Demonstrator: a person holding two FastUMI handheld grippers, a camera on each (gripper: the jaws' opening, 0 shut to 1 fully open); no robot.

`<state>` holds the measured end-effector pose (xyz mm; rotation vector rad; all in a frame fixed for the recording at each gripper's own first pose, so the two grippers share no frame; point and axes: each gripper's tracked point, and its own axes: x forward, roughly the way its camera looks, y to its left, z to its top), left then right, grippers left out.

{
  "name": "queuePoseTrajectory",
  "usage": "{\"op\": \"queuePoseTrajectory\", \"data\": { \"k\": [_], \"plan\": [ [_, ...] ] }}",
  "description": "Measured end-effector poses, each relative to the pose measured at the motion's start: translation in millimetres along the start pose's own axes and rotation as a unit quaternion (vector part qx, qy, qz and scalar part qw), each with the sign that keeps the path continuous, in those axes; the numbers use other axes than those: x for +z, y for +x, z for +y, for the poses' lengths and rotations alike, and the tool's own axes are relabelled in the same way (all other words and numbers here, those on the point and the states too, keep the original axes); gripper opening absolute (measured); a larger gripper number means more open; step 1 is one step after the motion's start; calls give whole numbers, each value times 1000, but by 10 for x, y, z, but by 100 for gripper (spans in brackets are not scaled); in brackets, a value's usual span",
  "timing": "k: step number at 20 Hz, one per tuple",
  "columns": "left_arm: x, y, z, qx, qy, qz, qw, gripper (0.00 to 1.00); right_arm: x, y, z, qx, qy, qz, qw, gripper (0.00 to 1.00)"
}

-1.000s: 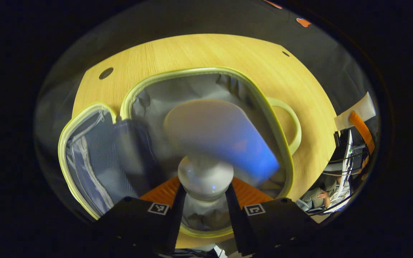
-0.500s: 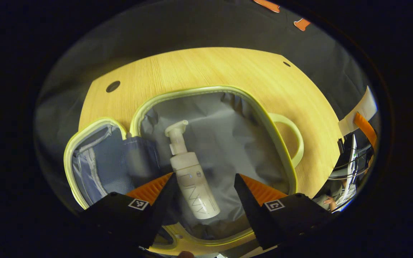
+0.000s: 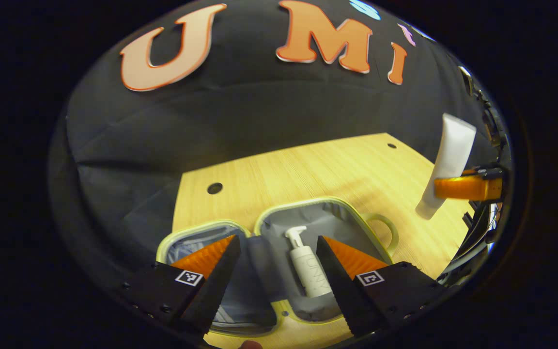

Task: First open the suitcase, pack the skin care products into it, and then close the suitcase.

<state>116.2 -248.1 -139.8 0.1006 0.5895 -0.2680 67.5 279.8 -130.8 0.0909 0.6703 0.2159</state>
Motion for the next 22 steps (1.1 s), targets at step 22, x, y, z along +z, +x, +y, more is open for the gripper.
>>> {"op": "queuePoseTrajectory", "data": {
  "k": [22],
  "plan": [
    [-251, -1102, 1576, 138, -62, -49, 987, 99, -1228, 1316, 521, -31, 23, 287, 957, 42]
  ]
}}
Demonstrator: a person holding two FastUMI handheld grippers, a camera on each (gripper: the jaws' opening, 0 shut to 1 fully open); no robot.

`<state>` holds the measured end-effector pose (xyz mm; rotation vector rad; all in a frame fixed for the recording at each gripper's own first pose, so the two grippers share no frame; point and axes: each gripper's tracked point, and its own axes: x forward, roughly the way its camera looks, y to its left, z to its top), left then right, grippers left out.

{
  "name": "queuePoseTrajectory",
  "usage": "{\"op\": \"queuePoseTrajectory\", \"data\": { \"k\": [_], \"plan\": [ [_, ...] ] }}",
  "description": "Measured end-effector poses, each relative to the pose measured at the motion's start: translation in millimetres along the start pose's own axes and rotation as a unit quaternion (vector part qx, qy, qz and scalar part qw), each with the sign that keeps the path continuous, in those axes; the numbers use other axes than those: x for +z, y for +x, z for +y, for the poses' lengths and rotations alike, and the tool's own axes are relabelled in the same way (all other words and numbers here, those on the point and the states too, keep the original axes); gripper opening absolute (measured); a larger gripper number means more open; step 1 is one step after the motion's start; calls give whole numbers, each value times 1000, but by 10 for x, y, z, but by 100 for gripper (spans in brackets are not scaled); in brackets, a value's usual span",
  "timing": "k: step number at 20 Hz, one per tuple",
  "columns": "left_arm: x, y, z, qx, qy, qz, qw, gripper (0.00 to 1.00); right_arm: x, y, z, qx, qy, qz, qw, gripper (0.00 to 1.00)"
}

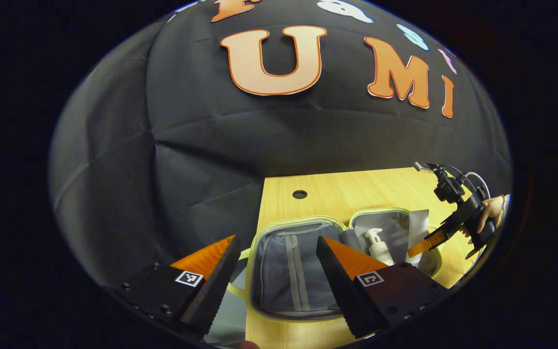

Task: First open the suitcase, pack the skin care products into it, and then close the suitcase.

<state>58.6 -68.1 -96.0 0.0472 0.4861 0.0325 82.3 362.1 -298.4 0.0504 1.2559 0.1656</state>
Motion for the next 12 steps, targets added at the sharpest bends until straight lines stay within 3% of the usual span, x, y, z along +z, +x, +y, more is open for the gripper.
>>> {"op": "queuePoseTrajectory", "data": {
  "k": [1, 3, 4, 7, 9, 12],
  "plan": [
    [-12, 4, 11, 2, 1, 0, 1000, 99, 27, -13, 30, 6, 2, -4, 1000, 38],
    [-48, 13, 52, 7, -1, 1, 1000, 99, 79, -76, 76, 13, 8, -17, 1000, 53],
    [-71, 6, 88, 9, -4, 3, 1000, 99, 137, -123, 92, 15, 7, -31, 999, 69],
    [-149, 45, 232, 13, -27, 8, 1000, 99, 232, -331, 202, 39, -6, -76, 996, 92],
    [-229, 102, 395, 19, -53, 13, 998, 99, 283, -521, 280, 61, -11, -109, 992, 95],
    [-407, 251, 684, 17, -97, 20, 995, 99, 357, -708, 171, 50, -20, -154, 987, 95]
  ]
}}
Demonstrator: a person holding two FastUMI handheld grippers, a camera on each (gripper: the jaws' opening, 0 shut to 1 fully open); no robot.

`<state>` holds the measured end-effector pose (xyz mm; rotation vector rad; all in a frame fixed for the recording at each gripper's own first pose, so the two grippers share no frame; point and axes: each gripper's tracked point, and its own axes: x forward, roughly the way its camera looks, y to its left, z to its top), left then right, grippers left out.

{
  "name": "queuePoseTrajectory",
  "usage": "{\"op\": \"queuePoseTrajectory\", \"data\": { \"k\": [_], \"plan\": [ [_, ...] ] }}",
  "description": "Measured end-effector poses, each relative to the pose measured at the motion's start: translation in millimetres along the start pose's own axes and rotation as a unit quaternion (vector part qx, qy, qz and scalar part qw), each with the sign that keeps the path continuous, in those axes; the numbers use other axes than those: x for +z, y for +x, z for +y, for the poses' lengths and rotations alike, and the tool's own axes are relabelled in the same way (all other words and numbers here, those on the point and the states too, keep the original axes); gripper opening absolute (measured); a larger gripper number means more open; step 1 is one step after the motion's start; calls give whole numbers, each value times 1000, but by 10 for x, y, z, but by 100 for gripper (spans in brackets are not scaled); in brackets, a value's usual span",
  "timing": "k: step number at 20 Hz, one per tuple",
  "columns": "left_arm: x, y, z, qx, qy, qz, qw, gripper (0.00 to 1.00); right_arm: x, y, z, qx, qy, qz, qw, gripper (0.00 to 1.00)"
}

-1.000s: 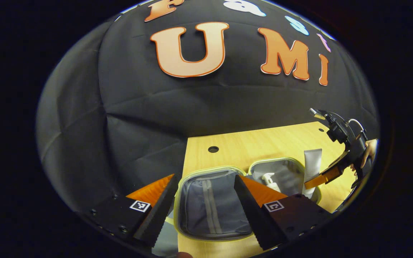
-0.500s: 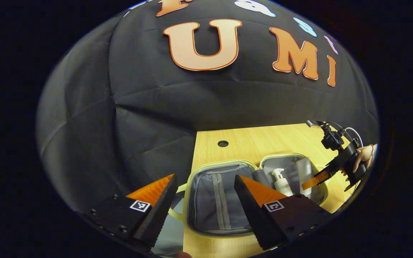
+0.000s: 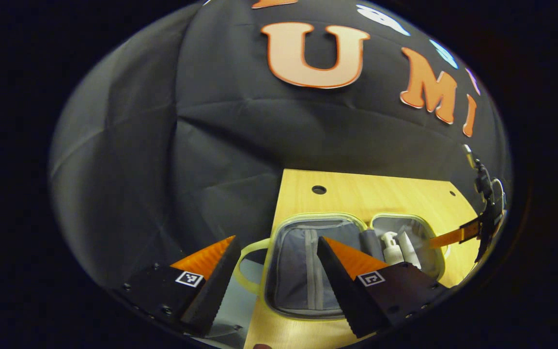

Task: First open the suitcase, pack the skin care products into it, and then close the suitcase.

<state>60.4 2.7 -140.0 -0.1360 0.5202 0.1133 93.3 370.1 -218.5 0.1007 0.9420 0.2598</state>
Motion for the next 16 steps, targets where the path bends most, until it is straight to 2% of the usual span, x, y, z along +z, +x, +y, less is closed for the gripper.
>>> {"op": "queuePoseTrajectory", "data": {
  "k": [5, 9, 10, 14, 16],
  "plan": [
    [-166, 400, 458, -31, -62, 22, 997, 100, 18, -211, -139, -19, 12, -15, 1000, 96],
    [-380, 734, 653, -86, -137, 40, 986, 99, 34, -321, -243, -33, 20, -24, 999, 96],
    [-489, 814, 735, -86, -149, 47, 984, 99, 43, -333, -257, -37, 18, -27, 999, 96],
    [-909, 1146, 855, -108, -227, 80, 965, 98, 30, -369, -234, -43, 23, -29, 998, 96],
    [-1002, 1264, 844, -134, -279, 80, 948, 99, 18, -392, -250, -49, 27, -28, 998, 96]
  ]
}}
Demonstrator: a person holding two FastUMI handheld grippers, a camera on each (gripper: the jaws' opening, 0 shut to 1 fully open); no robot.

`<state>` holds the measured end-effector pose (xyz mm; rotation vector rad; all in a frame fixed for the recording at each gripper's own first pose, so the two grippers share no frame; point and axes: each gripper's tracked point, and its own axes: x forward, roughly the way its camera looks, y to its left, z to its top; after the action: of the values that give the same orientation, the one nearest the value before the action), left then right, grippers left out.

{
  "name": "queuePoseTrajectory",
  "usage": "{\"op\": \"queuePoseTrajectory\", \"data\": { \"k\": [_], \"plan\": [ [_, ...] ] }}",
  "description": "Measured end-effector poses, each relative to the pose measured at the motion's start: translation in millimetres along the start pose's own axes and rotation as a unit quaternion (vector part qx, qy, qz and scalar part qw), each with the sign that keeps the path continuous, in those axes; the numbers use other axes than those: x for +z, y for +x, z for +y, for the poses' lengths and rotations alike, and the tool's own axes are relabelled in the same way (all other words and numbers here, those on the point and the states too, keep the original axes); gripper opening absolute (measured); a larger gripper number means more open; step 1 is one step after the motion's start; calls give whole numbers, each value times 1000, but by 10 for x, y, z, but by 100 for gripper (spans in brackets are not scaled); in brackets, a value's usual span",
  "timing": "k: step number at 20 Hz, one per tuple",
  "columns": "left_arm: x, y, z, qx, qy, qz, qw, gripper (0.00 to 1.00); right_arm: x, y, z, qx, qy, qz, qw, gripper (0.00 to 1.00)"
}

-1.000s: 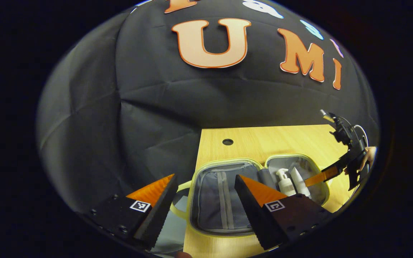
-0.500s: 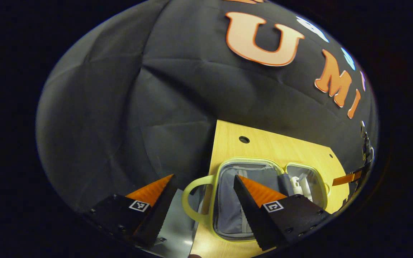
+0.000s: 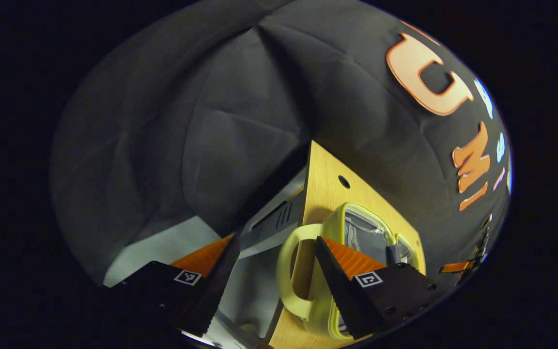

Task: First open the suitcase, pack the skin care products into it, and then close the suitcase.

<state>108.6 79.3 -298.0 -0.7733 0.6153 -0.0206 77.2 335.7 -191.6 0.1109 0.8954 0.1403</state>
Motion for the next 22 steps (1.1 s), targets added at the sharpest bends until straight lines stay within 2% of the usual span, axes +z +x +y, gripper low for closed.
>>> {"op": "queuePoseTrajectory", "data": {
  "k": [4, 6, 7, 11, 12, 13, 16, 22],
  "plan": [
    [-161, 198, -63, -62, -94, -4, 994, 97, -1, -18, -65, -12, 7, -1, 1000, 96],
    [-262, 264, -80, -73, -99, 5, 992, 95, 4, -32, -102, -16, 12, -3, 1000, 96],
    [-311, 316, -35, -60, -86, 11, 994, 94, -14, -46, -113, -17, 16, -3, 1000, 96],
    [-317, 333, -100, -33, -65, 17, 997, 14, -38, -86, -166, -17, 23, -2, 1000, 96],
    [-273, 318, -116, -23, -46, 16, 999, 16, -33, -92, -167, -15, 24, -3, 1000, 96],
    [-240, 273, -196, -19, -22, 11, 1000, 12, -31, -94, -171, -13, 24, -4, 1000, 96],
    [-73, 67, -448, 6, 58, 1, 998, 11, 30, -116, -158, -2, 25, -14, 1000, 96],
    [382, -556, -1304, -13, 140, -29, 990, 11, 198, -252, -298, 14, 19, -40, 999, 96]
  ]
}}
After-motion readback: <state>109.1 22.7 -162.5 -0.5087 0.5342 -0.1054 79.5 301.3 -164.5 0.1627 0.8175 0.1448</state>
